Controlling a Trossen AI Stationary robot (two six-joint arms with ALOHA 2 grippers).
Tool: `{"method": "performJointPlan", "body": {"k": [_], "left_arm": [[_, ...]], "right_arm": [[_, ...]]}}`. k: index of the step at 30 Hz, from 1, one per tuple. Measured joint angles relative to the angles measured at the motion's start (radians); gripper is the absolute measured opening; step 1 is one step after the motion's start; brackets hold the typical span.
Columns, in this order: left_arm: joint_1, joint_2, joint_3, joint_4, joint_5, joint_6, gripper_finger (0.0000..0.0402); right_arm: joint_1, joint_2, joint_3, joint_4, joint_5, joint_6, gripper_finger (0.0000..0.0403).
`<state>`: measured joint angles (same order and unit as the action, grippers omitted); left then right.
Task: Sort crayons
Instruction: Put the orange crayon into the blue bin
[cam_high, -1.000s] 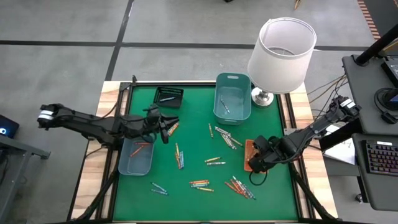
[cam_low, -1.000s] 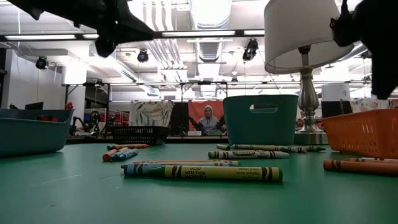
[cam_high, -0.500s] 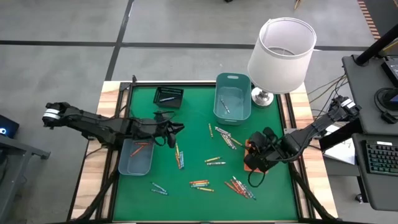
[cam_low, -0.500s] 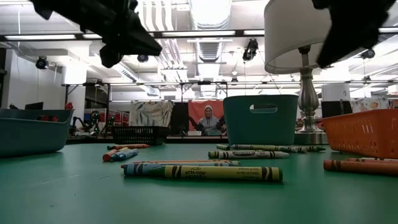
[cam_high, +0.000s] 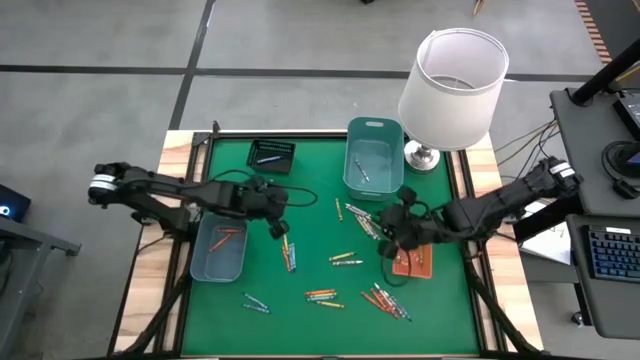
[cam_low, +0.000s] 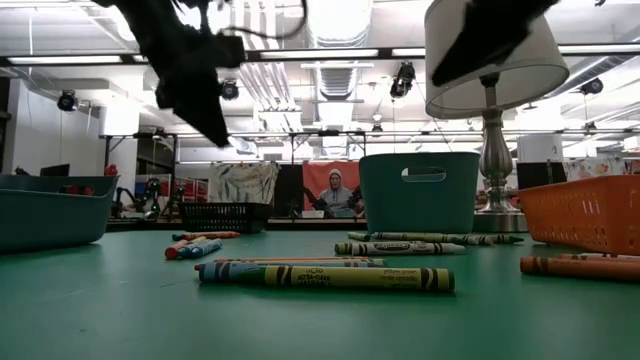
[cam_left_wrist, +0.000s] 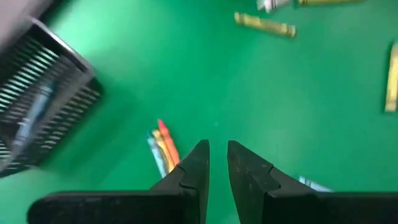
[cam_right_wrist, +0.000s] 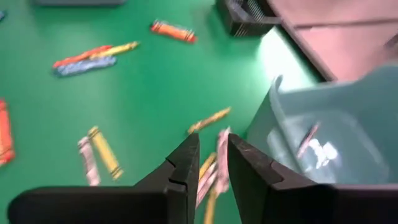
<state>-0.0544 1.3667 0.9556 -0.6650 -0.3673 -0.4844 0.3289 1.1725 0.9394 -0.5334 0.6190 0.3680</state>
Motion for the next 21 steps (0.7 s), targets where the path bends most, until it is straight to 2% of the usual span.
{"method": "performJointPlan", "body": {"k": [5, 8, 14, 21], "left_arm": [[0.048, 0.086, 0.000, -0.035, 0.210, 0.007, 0.0040], [0.057, 0.132, 0.000, -0.054, 0.263, 0.001, 0.0040], [0.081, 0.202, -0.001, -0.052, 0.265, -0.008, 0.0040], [0.143, 0.259, -0.001, -0.045, 0.149, -0.124, 0.0045]], "right_arm": [[-0.103, -0.001, 0.000, 0.108, -0.116, -0.163, 0.0055], [-0.138, -0.002, 0.000, 0.148, -0.156, -0.202, 0.0049], [-0.146, -0.011, 0.000, 0.130, -0.160, -0.205, 0.0048], [-0.146, -0.013, 0.000, 0.122, -0.159, -0.204, 0.0048]]}}
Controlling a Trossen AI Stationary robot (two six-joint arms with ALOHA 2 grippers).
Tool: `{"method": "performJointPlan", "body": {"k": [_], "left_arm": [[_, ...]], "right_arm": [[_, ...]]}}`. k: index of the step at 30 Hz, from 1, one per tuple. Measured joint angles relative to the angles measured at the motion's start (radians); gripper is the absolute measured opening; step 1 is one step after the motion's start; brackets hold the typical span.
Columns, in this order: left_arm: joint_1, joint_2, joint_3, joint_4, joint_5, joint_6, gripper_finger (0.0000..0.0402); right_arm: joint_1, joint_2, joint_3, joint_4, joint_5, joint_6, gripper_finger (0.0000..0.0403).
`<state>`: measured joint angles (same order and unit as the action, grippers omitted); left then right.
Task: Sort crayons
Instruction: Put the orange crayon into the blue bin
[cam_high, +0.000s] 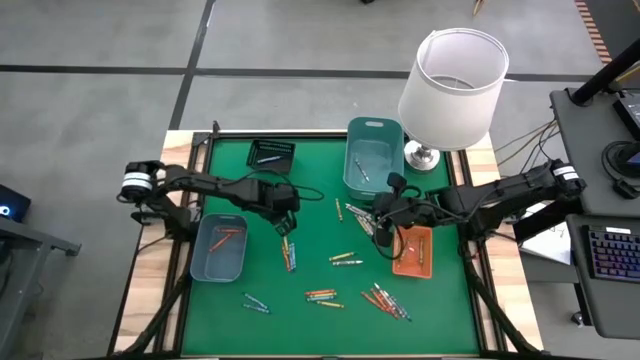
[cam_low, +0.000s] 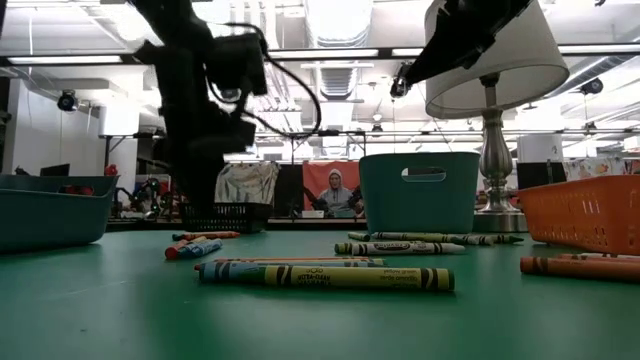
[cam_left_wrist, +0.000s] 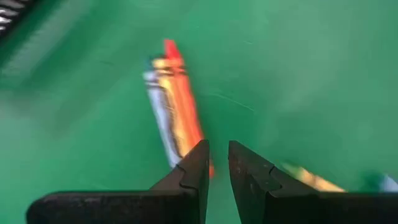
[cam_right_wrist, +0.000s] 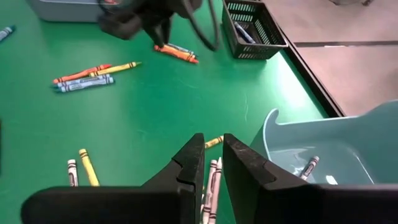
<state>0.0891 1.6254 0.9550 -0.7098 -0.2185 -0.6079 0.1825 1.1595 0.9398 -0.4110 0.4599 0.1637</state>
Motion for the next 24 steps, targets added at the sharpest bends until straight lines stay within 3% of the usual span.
{"method": "performJointPlan", "body": {"k": [13, 24], "left_arm": [[0.050, 0.027, 0.000, 0.075, -0.014, 0.021, 0.0102], [0.051, 0.027, -0.001, 0.100, -0.057, 0.025, 0.0102]], "right_arm": [[0.000, 0.000, -0.006, 0.001, 0.003, 0.010, 0.0048], [0.000, 0.000, -0.006, 0.001, 0.003, 0.022, 0.0048]]}}
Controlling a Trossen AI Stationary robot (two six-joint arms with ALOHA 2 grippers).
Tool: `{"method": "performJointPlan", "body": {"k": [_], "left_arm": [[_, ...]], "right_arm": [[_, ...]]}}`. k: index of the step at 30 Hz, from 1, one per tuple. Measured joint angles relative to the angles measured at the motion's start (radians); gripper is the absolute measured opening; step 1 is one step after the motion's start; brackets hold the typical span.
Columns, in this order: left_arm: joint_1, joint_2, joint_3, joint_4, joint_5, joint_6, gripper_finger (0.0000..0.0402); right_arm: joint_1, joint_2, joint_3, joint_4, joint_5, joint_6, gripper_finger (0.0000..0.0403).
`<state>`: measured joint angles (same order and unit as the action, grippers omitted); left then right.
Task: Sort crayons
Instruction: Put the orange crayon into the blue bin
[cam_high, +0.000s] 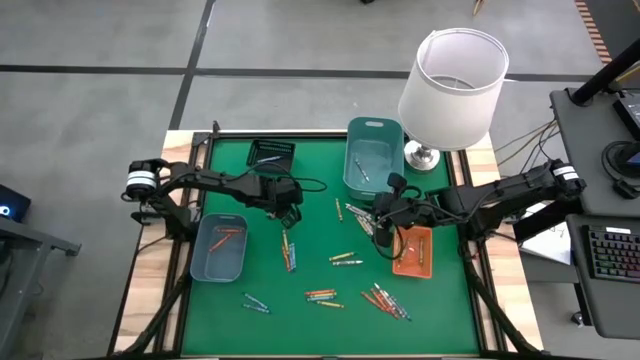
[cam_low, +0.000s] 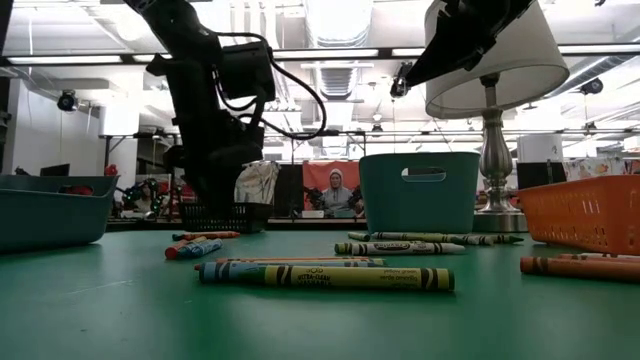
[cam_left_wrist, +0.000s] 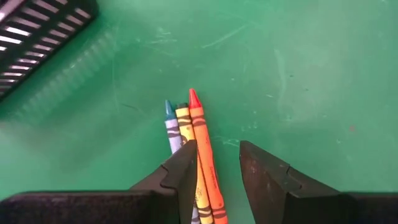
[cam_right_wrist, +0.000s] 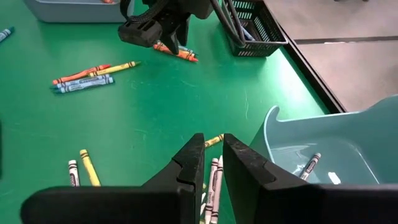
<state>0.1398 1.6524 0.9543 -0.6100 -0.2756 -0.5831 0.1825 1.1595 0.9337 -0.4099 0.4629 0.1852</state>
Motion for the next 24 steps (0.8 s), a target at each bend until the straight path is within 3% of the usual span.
{"method": "performJointPlan", "body": {"k": [24], "left_arm": [[0.000, 0.000, -0.035, 0.054, -0.031, -0.033, 0.0102]], "right_arm": [[0.000, 0.001, -0.001, 0.000, 0.000, 0.017, 0.0048]]}}
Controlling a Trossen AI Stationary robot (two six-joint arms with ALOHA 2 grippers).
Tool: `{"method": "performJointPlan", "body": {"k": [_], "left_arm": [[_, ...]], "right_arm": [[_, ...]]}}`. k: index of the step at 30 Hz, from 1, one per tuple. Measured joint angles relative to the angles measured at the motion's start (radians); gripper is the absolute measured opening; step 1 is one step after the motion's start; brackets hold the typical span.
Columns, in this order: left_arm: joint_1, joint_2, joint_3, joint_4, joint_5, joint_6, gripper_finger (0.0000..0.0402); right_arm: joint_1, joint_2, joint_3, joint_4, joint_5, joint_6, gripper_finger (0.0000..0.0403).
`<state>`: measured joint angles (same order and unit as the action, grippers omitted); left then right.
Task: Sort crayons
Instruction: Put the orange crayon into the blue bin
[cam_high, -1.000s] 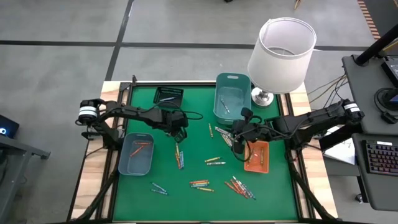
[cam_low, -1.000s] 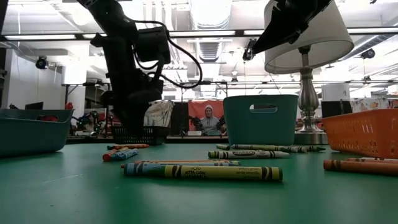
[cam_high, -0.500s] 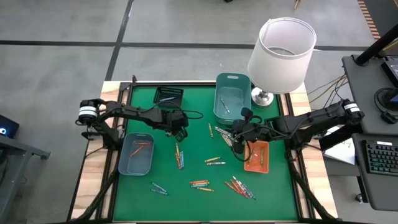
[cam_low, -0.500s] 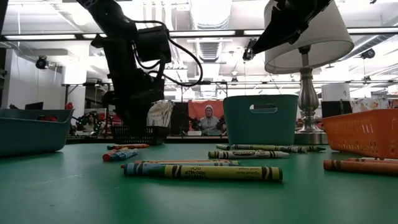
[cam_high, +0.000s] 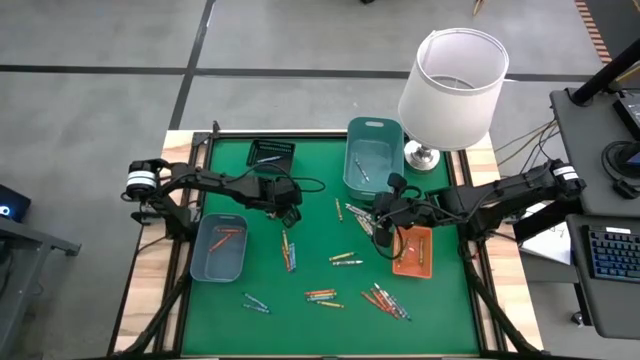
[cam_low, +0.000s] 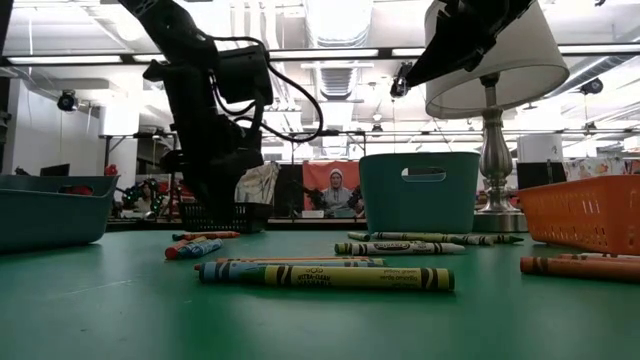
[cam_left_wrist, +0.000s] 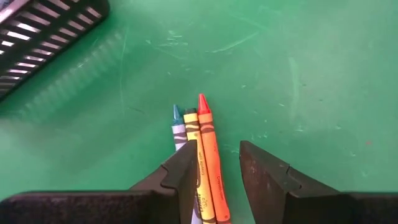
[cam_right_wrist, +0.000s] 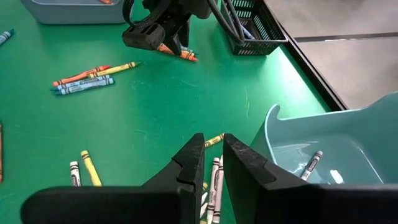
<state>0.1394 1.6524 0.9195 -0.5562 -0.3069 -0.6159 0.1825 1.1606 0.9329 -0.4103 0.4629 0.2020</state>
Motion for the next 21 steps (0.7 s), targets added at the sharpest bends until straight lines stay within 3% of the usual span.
{"method": "performJointPlan", "body": {"k": [21], "left_arm": [[-0.019, 0.000, 0.000, 0.004, 0.001, -0.067, 0.0102]], "right_arm": [[0.000, 0.001, 0.000, -0.001, 0.000, 0.009, 0.0048]]}}
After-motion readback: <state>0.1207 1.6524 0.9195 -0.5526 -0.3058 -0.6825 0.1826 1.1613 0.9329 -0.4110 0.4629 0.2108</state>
